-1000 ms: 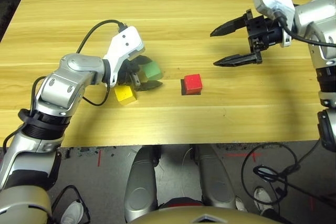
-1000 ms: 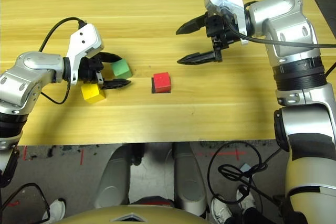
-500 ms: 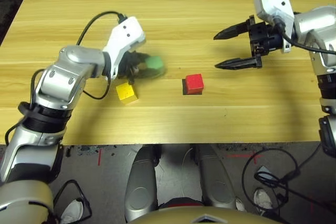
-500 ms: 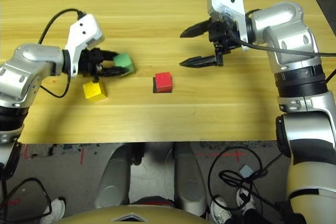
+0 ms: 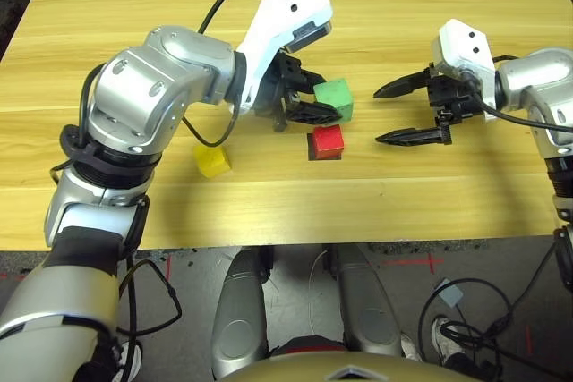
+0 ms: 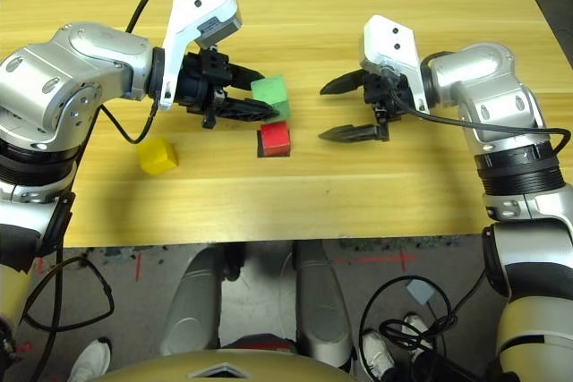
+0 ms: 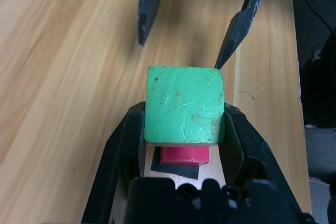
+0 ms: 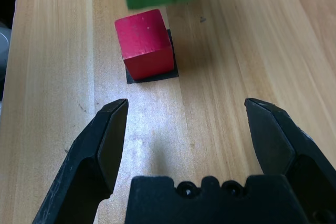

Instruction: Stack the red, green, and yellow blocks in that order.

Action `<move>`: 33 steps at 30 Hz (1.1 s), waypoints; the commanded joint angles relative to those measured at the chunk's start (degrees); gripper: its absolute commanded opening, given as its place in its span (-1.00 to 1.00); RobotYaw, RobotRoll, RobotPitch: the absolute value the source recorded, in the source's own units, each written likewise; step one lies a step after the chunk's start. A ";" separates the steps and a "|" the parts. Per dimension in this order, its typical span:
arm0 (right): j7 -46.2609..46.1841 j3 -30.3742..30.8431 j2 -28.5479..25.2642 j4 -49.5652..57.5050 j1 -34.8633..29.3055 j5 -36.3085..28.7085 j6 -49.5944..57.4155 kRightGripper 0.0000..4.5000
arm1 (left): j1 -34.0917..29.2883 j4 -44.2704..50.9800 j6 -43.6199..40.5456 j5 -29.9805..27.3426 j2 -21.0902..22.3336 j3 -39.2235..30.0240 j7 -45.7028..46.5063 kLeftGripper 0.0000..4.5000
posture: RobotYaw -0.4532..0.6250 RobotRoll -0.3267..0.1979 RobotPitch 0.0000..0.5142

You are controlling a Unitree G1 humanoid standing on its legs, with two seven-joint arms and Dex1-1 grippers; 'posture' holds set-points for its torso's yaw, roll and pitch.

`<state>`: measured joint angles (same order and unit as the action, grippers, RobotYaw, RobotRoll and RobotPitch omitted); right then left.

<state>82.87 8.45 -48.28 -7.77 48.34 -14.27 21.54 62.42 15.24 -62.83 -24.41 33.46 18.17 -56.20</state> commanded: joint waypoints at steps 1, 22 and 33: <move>-0.14 -0.85 -0.98 2.25 -1.29 -0.80 0.98 1.00 | -0.25 0.44 0.82 0.94 0.39 2.28 0.39 -0.09 | 0.05 0.48 0.36; -0.17 -0.39 -0.42 1.33 0.88 -0.52 1.45 1.00 | -3.78 5.37 1.57 1.46 0.67 5.52 1.46 -0.09 | 0.05 0.45 0.40; -0.68 -0.87 -0.36 2.44 0.86 -1.04 2.80 1.00 | -3.95 4.39 3.29 2.74 1.45 7.43 0.74 -0.09 | 0.03 0.46 0.42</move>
<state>82.16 8.19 -48.37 -6.72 49.03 -14.36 23.81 59.14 18.96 -60.29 -22.23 34.44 24.46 -54.74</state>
